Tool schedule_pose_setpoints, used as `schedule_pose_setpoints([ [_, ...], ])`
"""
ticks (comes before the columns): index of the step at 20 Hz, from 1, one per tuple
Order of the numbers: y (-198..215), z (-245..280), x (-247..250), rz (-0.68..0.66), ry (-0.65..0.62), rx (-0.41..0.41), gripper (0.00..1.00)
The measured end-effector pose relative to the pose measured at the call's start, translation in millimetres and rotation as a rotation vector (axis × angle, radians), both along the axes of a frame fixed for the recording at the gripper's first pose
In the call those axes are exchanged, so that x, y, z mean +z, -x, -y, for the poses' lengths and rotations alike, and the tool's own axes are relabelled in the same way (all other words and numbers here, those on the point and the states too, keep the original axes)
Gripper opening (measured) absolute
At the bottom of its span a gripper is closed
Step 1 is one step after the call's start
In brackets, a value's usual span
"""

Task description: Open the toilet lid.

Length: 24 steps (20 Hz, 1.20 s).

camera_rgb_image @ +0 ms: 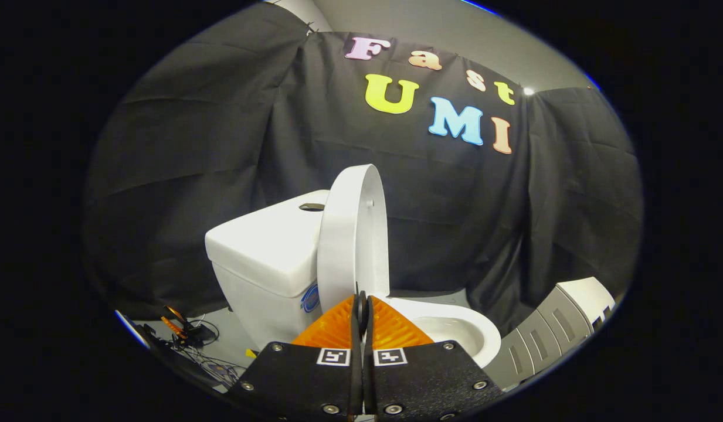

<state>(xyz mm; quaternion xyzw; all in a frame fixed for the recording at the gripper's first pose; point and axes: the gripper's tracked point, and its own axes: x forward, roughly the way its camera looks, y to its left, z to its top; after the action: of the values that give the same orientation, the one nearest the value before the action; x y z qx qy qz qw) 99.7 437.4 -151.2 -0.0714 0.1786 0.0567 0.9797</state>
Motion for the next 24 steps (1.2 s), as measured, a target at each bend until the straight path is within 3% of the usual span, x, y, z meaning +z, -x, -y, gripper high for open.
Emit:
schedule_pose_setpoints([
  [7, 1, -2, 0, -0.014, 0.036, 0.039, 0.01],
  [11, 7, -5, -2, -0.045, 0.042, 0.097, 0.15],
  [16, 22, -9, 16, -0.065, -0.134, 0.155, 0.27],
  [17, 25, -11, 25, -0.052, -0.179, 0.165, 0.34],
  [19, 31, 0, 53, 0.006, -0.241, 0.159, 0.70],
  [21, 35, 13, 66, 0.032, -0.308, 0.157, 0.94],
  [24, 47, 39, 92, 0.073, -0.398, 0.161, 0.95],
])
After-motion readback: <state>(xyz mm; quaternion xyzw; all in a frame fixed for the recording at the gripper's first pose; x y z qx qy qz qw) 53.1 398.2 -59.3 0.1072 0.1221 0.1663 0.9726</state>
